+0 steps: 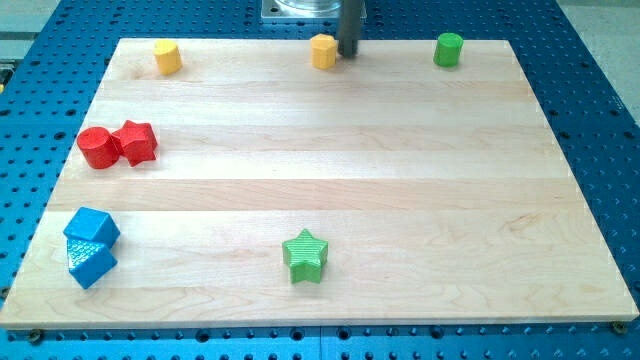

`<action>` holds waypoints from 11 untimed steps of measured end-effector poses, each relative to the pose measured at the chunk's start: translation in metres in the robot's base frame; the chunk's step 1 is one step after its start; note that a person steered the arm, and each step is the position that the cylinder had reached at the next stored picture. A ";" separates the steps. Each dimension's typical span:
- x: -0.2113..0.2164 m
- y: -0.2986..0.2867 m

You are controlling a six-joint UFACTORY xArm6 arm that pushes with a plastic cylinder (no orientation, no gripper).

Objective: Move the hexagon towards the heart

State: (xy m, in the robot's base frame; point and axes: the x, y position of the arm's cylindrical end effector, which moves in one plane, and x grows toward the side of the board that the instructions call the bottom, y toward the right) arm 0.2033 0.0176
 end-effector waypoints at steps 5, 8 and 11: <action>0.075 -0.058; 0.060 -0.134; 0.027 -0.178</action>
